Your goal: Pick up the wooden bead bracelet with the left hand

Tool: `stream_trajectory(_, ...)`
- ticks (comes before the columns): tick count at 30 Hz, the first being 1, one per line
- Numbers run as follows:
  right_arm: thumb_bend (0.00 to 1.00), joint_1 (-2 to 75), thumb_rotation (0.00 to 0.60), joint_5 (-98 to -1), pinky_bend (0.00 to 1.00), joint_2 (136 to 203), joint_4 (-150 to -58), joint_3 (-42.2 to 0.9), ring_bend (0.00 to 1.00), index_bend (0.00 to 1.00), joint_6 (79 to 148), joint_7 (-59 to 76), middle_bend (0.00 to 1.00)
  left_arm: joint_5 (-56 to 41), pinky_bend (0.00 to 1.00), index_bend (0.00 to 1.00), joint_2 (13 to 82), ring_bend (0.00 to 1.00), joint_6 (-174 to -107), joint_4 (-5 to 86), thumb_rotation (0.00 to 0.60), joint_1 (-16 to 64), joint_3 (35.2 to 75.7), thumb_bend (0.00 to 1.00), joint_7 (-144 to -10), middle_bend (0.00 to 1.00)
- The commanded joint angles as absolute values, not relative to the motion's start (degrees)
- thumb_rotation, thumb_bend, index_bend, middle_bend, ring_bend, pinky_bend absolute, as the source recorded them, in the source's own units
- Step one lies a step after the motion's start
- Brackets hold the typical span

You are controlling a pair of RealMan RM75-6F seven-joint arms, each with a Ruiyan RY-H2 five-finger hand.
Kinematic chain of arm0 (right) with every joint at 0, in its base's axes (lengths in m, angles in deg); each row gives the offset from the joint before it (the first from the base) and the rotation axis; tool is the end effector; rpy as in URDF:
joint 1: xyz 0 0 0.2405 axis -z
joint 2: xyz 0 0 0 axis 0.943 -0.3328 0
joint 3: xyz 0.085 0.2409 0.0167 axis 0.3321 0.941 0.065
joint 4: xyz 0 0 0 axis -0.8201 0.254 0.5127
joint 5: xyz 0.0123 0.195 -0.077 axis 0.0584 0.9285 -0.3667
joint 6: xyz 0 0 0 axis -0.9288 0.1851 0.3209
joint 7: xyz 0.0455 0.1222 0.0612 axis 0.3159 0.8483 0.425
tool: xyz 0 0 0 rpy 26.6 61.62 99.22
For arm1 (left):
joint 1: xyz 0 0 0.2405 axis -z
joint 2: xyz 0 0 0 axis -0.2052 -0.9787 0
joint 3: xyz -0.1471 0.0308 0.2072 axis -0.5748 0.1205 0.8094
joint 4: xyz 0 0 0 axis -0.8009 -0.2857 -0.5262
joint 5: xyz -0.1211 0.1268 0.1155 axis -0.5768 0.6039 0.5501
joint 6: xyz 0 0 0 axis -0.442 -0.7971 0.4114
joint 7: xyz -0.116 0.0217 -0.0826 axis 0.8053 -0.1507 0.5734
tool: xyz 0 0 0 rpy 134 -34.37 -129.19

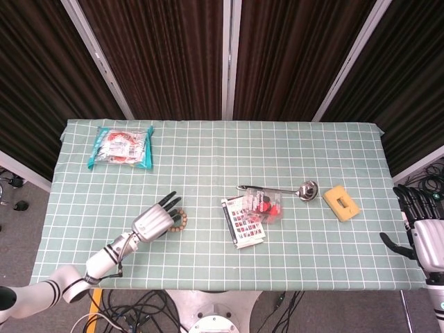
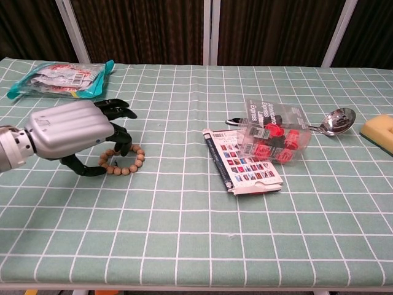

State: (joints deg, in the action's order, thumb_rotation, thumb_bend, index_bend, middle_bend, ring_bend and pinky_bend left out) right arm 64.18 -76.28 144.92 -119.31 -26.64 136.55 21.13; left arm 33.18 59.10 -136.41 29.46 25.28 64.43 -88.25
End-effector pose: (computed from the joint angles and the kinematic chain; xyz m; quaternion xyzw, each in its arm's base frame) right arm -0.3080 -0.1951 0.1990 0.5868 -0.3783 0.4555 0.5523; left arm -0.2027 0.3026 -0.0517 -0.8678 -0.1229 -0.3270 0.3534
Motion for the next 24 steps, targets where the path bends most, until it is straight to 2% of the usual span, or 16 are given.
stream_trajectory(1,0.11,64.12,0.600,-76.43,0.00,145.10,-119.24,-26.62,0.00,0.00,136.59,21.17,0.04,32.61,0.00,0.44,59.88,0.11,-136.88,28.39,0.600,25.09,64.92,0.25,-88.18,0.45)
stream_trajectory(11,0.11,64.22,0.600,-76.35,0.00,145.07,-119.61,-26.53,0.00,0.00,136.72,21.01,0.04,31.55,0.00,0.46,61.48,0.13,-137.25,25.79,0.600,25.03,66.43,0.26,-87.23,0.47)
stream_trajectory(20,0.11,64.48,0.600,-76.60,0.00,144.92,-119.63,-26.61,0.00,0.00,137.11,21.57,0.05,30.90,0.01,0.52,62.09,0.19,-137.48,24.65,0.600,25.36,67.42,0.38,-84.41,0.53)
stream_trajectory(24,0.10,64.60,0.600,-76.84,0.00,144.87,-119.59,-26.63,0.00,0.00,137.44,21.79,0.05,29.96,0.02,0.53,61.64,0.21,-138.77,26.37,0.600,24.88,67.40,0.39,-79.28,0.54)
